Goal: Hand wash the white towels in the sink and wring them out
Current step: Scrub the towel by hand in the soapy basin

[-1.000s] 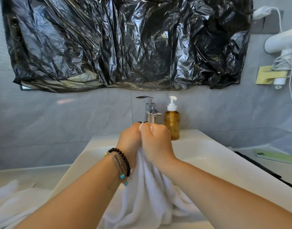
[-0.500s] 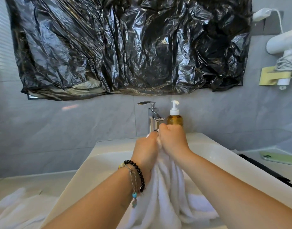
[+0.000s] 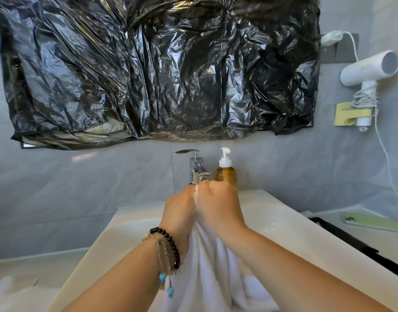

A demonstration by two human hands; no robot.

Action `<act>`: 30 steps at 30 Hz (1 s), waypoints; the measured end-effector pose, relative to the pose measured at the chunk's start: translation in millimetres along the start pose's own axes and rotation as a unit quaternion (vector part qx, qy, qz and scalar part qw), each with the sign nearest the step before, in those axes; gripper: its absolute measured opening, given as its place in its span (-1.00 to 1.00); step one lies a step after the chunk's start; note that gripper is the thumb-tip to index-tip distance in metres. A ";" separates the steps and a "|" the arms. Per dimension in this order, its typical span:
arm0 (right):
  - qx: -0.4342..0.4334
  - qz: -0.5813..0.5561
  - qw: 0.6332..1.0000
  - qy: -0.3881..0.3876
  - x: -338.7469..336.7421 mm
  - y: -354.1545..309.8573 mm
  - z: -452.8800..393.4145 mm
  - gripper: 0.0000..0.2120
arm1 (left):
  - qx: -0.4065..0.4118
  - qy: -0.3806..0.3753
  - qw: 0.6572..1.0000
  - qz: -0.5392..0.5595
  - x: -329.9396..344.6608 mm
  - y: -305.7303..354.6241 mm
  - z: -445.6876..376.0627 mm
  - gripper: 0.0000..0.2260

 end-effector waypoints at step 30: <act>-0.011 -0.059 0.997 0.057 12.6 8.3 3.2 -0.47 | -0.018 -0.039 0.999 -0.014 -8.7 -5.2 7.5 -0.83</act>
Point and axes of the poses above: each hand's wrist, its own z-axis away from the middle knuckle, its own x-axis out of the palm, y = z × x, the point moved 5 cm from there along -z, towards the middle knuckle, and after that the axes turned 10 degrees about -x, right-handed, at the moved point
